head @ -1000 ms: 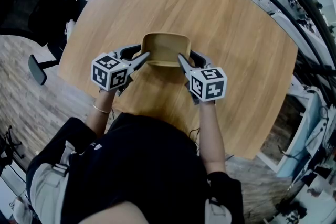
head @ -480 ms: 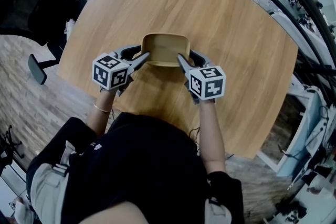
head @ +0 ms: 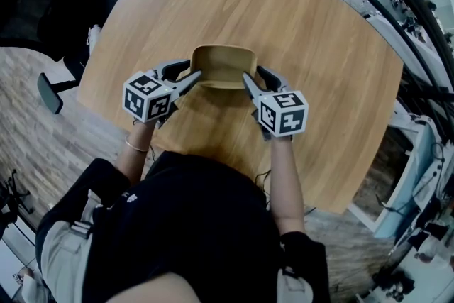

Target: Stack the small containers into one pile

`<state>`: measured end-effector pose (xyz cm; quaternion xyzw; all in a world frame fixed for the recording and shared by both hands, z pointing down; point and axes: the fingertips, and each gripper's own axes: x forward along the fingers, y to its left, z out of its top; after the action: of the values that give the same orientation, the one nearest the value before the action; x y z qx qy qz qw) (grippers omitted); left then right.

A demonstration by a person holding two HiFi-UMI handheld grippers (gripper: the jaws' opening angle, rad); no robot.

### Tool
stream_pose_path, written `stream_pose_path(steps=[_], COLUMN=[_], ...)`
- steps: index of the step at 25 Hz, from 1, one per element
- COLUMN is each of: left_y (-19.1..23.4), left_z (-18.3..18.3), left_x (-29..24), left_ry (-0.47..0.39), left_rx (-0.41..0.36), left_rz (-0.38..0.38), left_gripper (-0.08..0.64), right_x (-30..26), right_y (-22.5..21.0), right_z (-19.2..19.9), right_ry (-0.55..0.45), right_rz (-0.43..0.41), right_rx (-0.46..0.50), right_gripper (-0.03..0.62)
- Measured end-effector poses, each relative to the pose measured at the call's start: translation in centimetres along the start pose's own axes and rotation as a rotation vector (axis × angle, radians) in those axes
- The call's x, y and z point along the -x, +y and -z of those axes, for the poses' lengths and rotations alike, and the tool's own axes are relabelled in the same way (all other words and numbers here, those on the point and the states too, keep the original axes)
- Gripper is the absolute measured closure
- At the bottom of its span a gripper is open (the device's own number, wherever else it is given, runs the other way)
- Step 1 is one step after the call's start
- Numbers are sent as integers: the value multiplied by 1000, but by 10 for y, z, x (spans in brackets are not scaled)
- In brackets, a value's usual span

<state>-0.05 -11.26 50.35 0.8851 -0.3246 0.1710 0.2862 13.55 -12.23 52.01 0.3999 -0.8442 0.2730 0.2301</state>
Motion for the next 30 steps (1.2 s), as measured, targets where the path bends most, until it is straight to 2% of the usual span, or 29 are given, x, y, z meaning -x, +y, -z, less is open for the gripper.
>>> stream_pose_path(steps=[8,18,22,26,30], left_y=[4,13,17,17,19], left_z=[-4,-33,-40,-40,-39], left_x=[5,-1,-9,-17,-20], left_ry=[0,-30,-27,-12,-6], left_rx=[-18,-123,-159,-167,-173], left_rz=[-23,-78,-80,-68,-70], left_gripper=[419,419,419,420,432], right_x=[5,-4,-12,-20,-24], right_y=[-10,-15,-15,-15,-14], right_z=[-17,-34,-45,-50,-48], right_ry=[-45,-55,-45,-24,-5], right_rz=[44,65,76,73,63], right_rx=[26,85,159,208,231], right_gripper=[433,434,437,516,543])
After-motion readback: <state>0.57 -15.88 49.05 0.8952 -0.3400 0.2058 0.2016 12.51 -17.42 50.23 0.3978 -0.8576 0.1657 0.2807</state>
